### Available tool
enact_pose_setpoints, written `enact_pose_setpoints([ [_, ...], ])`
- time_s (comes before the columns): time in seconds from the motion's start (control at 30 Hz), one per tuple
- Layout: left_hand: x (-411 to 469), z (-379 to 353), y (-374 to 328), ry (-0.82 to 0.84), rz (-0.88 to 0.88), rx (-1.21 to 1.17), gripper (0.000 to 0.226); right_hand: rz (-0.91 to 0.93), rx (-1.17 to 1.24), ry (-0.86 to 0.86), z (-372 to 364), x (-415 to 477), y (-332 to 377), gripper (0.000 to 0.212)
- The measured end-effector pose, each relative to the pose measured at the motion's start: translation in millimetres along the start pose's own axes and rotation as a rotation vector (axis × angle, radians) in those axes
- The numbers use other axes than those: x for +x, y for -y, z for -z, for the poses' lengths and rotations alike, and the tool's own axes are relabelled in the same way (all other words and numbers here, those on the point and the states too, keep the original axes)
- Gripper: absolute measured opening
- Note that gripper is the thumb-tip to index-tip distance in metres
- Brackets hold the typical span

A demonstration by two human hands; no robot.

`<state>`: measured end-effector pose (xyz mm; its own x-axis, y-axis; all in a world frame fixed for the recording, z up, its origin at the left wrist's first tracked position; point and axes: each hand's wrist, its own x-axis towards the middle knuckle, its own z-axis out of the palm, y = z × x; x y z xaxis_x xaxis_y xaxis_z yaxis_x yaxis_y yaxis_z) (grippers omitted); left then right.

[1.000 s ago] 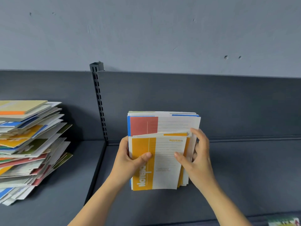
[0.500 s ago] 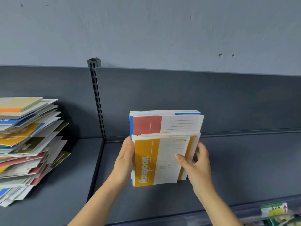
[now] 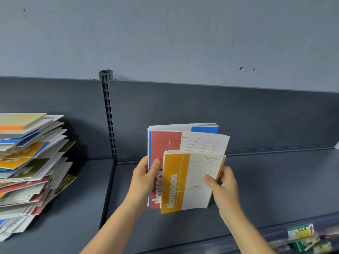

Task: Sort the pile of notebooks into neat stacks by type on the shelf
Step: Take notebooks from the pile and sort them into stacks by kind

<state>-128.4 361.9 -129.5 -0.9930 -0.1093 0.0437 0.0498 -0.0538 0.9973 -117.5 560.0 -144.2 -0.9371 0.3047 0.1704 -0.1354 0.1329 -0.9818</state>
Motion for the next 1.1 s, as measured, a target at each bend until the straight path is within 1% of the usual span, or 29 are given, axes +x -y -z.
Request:
enact_pose_setpoints([
  [0.13, 5.2, 10.8, 8.1, 0.074, -0.025, 0.153, 0.024, -0.012, -0.045, 0.009, 7.2, 8.3, 2.3, 0.025],
  [0.23, 5.6, 13.6, 12.5, 0.114, -0.057, 0.199, 0.028, -0.014, -0.056, -0.020, 15.1, 11.6, 2.1, 0.024],
  [0.33, 2.3, 13.3, 14.5, 0.160, -0.103, 0.219, 0.030, -0.014, -0.051, -0.010, 21.2, 11.8, 2.5, 0.025],
  [0.43, 2.0, 10.6, 17.2, 0.149, -0.120, 0.214, 0.035, -0.033, -0.049, 0.011, 21.7, 9.1, -3.5, 0.027],
  [0.57, 1.9, 3.3, 21.1, 0.090, -0.098, 0.219, 0.049, -0.038, -0.108, -0.109, 18.7, 5.5, -15.6, 0.024],
  [0.63, 3.8, 2.1, 23.6, 0.084, -0.079, 0.186, 0.057, -0.033, -0.128, -0.159, 17.1, 4.4, -14.8, 0.022],
  [0.67, 5.4, 2.2, 25.6, 0.085, -0.075, 0.166, 0.058, -0.033, -0.136, -0.172, 16.9, 4.2, -13.5, 0.021],
  [0.77, 7.2, -0.1, 30.2, 0.080, -0.077, 0.126, 0.055, -0.037, -0.157, -0.170, 18.6, 7.8, -11.6, 0.015],
  [0.93, 0.5, -19.2, 31.8, 0.001, -0.112, 0.083, 0.050, -0.057, -0.190, -0.171, 32.1, 20.7, -12.8, 0.014],
  [1.0, 0.2, -29.3, 30.5, -0.015, -0.121, 0.075, 0.047, -0.047, -0.221, -0.181, 47.3, 30.0, -16.3, 0.013],
  [1.1, 2.9, -48.0, 31.2, -0.039, -0.131, 0.069, 0.037, -0.032, -0.281, -0.193, 83.8, 48.5, -24.2, 0.013],
])
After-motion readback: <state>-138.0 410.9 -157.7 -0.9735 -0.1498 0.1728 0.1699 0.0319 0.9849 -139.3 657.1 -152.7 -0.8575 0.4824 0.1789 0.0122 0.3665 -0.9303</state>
